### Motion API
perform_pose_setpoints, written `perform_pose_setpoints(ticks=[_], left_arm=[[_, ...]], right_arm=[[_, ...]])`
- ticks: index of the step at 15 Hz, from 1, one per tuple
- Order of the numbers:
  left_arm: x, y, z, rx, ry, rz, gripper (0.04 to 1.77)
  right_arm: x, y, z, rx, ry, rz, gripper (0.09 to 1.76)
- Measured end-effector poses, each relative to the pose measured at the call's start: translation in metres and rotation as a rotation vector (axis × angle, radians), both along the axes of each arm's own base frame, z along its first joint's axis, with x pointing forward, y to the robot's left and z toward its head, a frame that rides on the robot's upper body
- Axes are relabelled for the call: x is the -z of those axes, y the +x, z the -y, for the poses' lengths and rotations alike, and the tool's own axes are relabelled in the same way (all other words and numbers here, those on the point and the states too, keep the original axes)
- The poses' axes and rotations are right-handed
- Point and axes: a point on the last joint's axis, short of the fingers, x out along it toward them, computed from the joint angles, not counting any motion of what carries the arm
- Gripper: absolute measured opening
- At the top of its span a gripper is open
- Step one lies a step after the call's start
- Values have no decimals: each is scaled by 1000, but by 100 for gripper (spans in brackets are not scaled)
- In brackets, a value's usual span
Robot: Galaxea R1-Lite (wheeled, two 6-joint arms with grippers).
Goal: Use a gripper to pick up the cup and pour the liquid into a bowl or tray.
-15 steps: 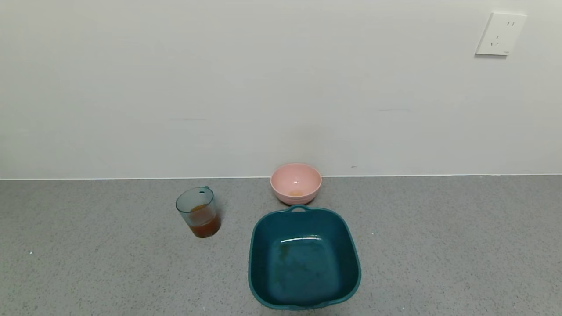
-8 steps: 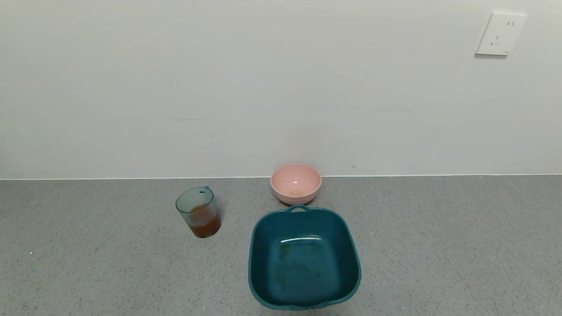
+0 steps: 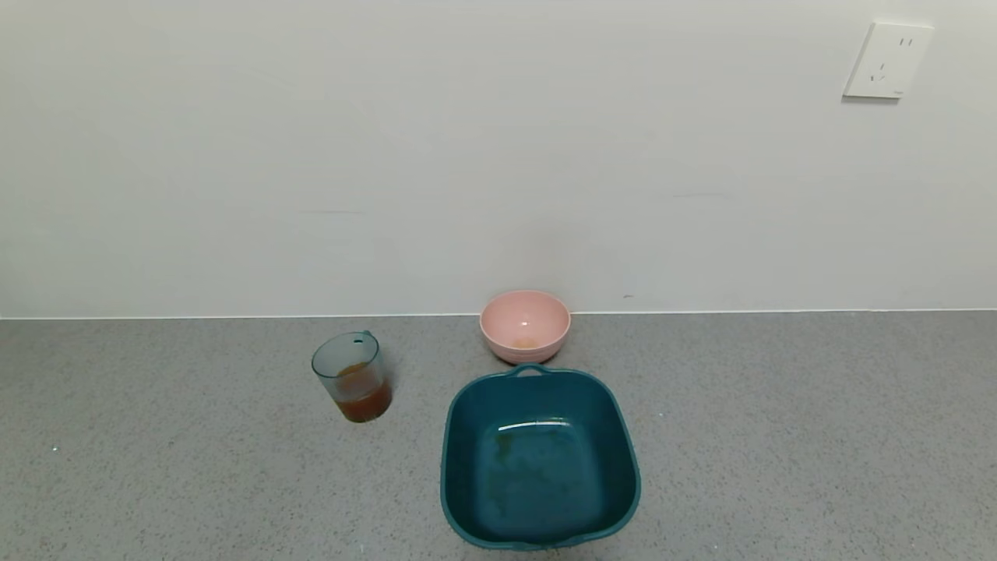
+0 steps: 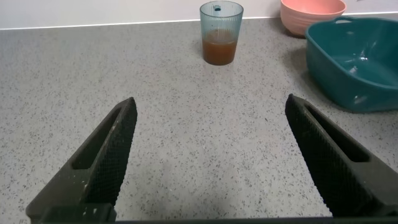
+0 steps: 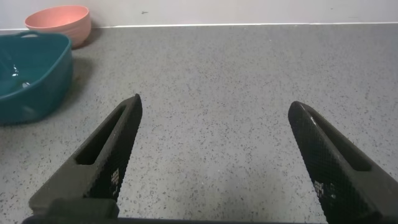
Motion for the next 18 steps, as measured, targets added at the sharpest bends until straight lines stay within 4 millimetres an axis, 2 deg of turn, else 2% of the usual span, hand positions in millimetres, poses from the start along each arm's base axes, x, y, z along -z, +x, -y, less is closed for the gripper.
perform_pose_setpoints(ticks=[10, 15, 18], left_arm=[[-4, -1, 0, 10, 7, 14, 172], [-36, -13, 1, 29, 5, 55, 172], [-58, -11, 1, 40, -2, 20, 172]], right_arm=[[0, 0, 0, 0, 0, 0, 171], [0, 0, 0, 0, 0, 0, 171], [0, 0, 0, -1, 0, 0, 171]])
